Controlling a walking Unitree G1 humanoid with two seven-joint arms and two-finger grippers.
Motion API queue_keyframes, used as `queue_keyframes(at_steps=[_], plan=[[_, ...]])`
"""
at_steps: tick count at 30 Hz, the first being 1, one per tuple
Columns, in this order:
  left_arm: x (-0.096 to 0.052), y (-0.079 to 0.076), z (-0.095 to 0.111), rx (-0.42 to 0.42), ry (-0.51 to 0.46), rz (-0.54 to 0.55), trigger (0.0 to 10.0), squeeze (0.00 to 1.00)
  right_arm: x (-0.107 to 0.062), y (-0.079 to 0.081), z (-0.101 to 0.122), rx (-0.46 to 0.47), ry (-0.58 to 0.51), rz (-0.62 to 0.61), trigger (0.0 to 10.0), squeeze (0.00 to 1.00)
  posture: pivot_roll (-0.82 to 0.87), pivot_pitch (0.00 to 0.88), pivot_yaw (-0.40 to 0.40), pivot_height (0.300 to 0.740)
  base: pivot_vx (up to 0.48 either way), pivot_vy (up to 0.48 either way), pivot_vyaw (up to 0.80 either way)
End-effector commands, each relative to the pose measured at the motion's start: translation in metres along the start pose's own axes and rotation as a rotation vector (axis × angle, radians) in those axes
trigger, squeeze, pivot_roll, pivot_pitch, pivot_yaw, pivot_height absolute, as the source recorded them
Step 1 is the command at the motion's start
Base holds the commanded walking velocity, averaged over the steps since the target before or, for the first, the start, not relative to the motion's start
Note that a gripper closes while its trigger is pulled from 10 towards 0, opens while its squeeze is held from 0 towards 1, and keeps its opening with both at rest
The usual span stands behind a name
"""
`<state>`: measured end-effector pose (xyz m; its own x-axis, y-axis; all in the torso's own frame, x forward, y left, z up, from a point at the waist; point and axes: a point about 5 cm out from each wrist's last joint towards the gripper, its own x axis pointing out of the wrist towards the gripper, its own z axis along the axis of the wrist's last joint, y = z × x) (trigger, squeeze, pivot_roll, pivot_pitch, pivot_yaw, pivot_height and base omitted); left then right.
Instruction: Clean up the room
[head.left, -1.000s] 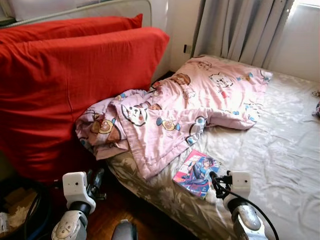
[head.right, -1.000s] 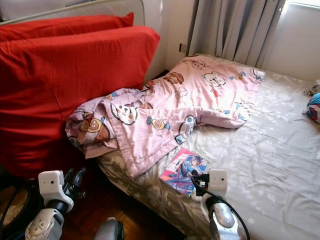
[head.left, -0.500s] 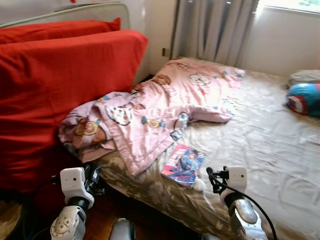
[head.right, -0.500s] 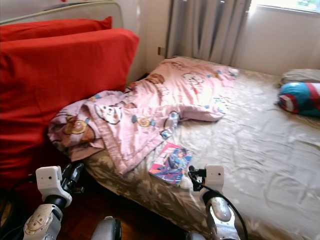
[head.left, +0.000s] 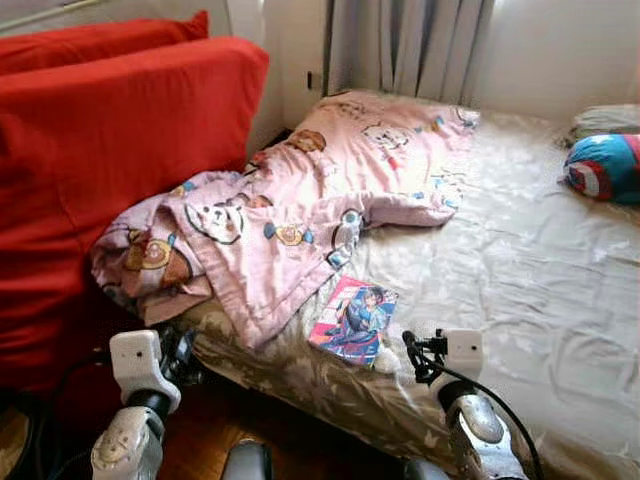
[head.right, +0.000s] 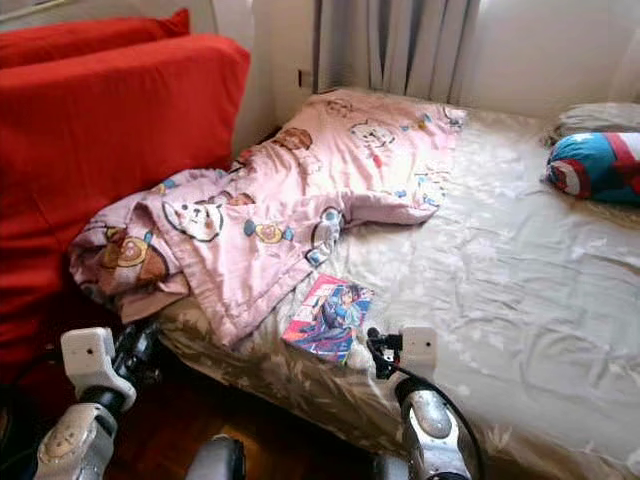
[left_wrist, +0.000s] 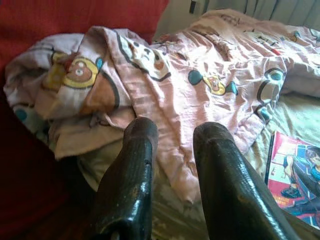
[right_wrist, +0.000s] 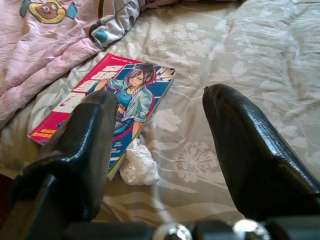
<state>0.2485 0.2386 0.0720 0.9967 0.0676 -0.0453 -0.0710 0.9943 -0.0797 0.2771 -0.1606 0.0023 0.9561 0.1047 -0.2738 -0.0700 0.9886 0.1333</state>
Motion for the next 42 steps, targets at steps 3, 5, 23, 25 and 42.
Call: queue_keyframes(at_steps=[3,5,23,25,42], plan=[[-0.005,0.007,0.004,-0.006,-0.001,0.02,10.0,0.0,-0.005,0.001,-0.004,-0.017,-0.005,0.021,10.0,0.0,0.11,0.08,-0.024,0.627,0.0,0.0,0.8],[-0.004,0.007,0.003,-0.01,0.001,0.026,10.0,0.0,-0.009,0.0,-0.008,-0.033,0.009,0.037,10.0,0.0,0.11,0.094,-0.033,0.627,0.0,0.0,0.8],[-0.001,-0.017,-0.002,-0.061,0.008,-0.03,10.0,0.0,-0.006,-0.009,0.002,0.009,-0.029,-0.024,10.0,0.0,0.08,0.12,-0.033,0.627,0.0,0.0,0.26],[0.001,-0.018,-0.001,-0.062,0.008,-0.033,10.0,0.0,-0.006,-0.009,0.001,0.012,-0.032,-0.033,10.0,0.0,0.07,0.119,-0.035,0.627,0.0,0.0,0.0],[-0.006,-0.025,-0.007,-0.082,0.008,-0.012,10.0,0.0,-0.001,-0.01,0.008,-0.01,-0.03,-0.035,10.0,0.0,0.09,0.136,-0.103,0.627,0.0,0.0,0.0]])
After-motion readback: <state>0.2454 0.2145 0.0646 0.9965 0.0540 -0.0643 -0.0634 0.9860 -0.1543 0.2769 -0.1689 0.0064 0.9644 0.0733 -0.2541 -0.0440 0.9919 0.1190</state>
